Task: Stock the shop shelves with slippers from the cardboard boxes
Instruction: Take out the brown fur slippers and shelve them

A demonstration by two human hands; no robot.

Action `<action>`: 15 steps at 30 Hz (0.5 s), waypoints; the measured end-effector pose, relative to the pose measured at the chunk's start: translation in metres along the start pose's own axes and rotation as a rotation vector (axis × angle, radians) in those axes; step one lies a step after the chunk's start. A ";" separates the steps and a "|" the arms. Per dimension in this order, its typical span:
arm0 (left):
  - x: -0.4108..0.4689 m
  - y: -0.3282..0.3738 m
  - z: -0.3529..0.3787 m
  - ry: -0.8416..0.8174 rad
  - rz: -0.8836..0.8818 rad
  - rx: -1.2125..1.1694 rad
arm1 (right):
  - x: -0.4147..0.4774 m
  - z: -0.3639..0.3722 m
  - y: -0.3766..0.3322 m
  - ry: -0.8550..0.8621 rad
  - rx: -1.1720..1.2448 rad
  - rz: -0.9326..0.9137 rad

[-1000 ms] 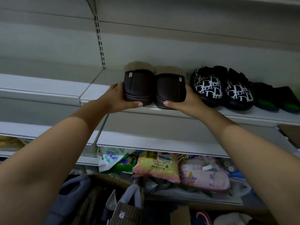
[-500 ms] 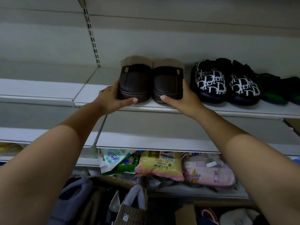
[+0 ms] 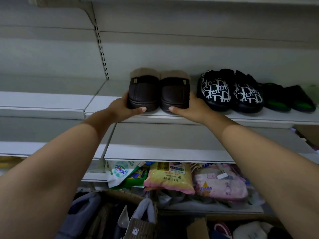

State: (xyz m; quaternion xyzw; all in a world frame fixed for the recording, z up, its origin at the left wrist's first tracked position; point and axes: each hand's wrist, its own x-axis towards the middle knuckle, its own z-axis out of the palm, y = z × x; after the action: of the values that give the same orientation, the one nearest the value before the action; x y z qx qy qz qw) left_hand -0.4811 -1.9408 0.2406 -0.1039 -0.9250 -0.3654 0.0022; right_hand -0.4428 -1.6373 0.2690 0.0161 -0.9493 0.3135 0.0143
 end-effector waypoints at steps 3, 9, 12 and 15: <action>-0.028 0.009 0.011 0.163 0.055 0.109 | -0.015 -0.009 -0.001 -0.007 -0.124 -0.059; -0.077 0.016 0.027 0.318 0.187 0.231 | -0.058 -0.020 0.009 -0.003 -0.272 -0.222; -0.100 0.027 0.038 0.321 0.232 0.286 | -0.084 -0.022 0.022 -0.013 -0.281 -0.258; -0.127 0.042 0.060 0.302 0.262 0.337 | -0.114 -0.019 0.041 -0.047 -0.313 -0.259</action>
State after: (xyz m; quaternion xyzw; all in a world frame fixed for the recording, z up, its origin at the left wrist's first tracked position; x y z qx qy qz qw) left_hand -0.3438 -1.8942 0.2150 -0.1654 -0.9406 -0.2140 0.2051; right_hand -0.3297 -1.5902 0.2556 0.1432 -0.9765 0.1571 0.0346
